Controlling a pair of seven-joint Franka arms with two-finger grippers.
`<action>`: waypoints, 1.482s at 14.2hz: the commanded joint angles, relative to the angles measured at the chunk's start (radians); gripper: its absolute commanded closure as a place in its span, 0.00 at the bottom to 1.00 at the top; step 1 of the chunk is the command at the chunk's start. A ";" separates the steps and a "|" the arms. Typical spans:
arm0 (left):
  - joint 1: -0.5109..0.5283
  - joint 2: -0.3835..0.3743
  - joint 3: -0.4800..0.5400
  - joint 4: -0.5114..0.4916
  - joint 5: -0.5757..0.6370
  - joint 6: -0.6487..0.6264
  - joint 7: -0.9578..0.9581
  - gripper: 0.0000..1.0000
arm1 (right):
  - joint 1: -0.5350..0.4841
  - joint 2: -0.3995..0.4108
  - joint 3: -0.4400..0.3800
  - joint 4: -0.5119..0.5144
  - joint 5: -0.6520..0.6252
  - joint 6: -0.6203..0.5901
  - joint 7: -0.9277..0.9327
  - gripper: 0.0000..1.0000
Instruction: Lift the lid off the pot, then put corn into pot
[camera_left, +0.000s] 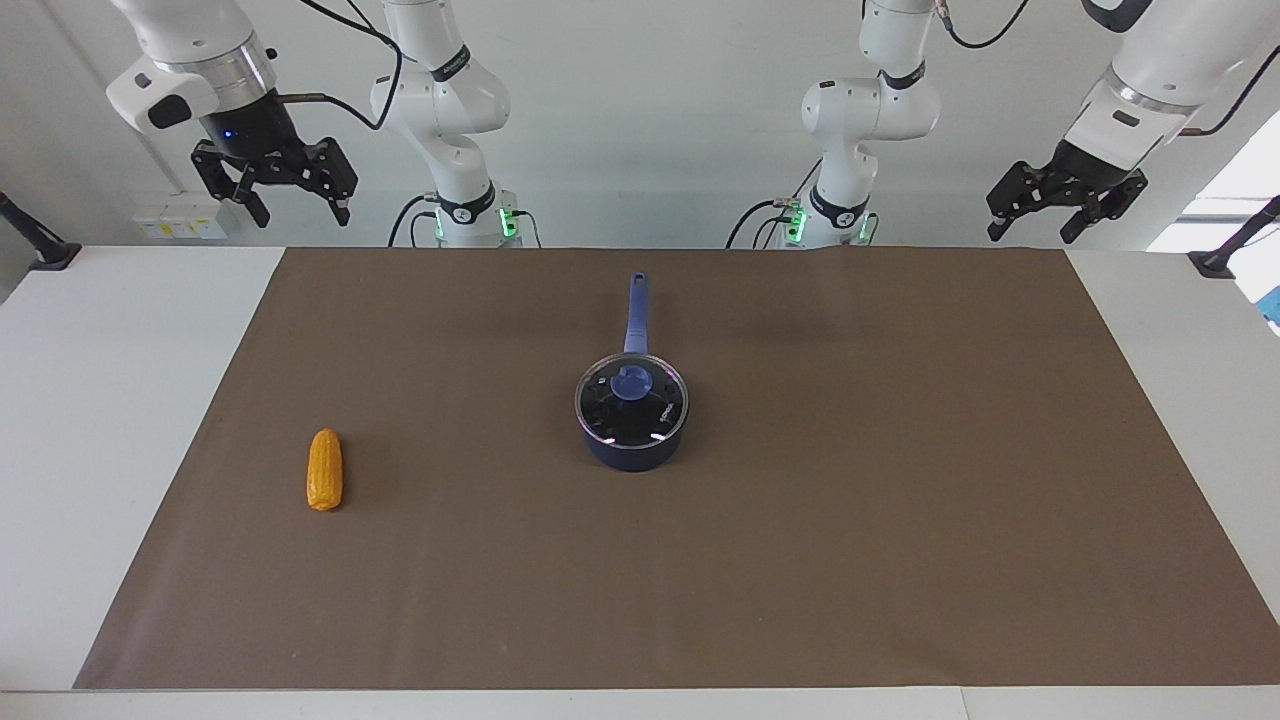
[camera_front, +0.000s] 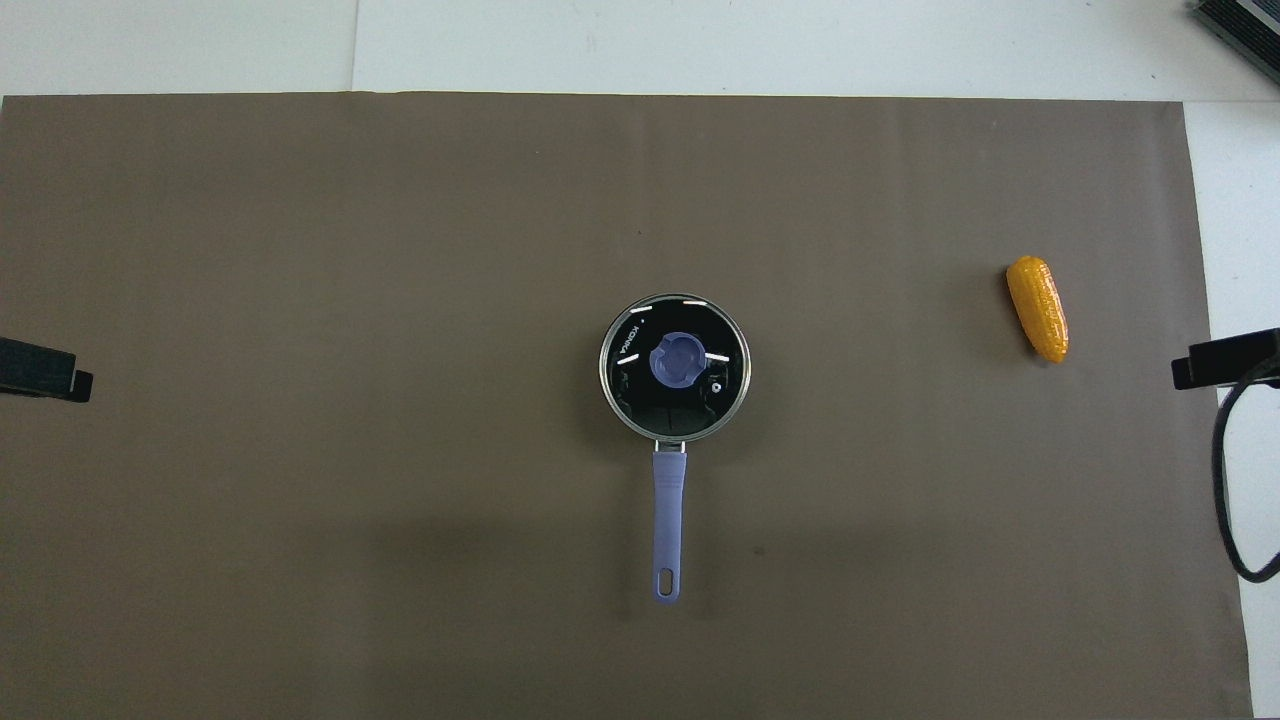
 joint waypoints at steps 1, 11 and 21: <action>-0.011 -0.011 0.008 -0.010 0.013 0.000 0.016 0.00 | -0.007 -0.015 0.007 -0.012 0.023 0.001 -0.010 0.00; -0.037 -0.008 0.000 -0.014 0.011 0.011 0.010 0.00 | 0.022 -0.015 -0.006 -0.012 0.026 -0.010 -0.010 0.00; -0.098 0.023 -0.007 -0.030 0.005 0.052 0.005 0.00 | 0.016 -0.013 -0.011 -0.010 0.015 -0.007 -0.010 0.00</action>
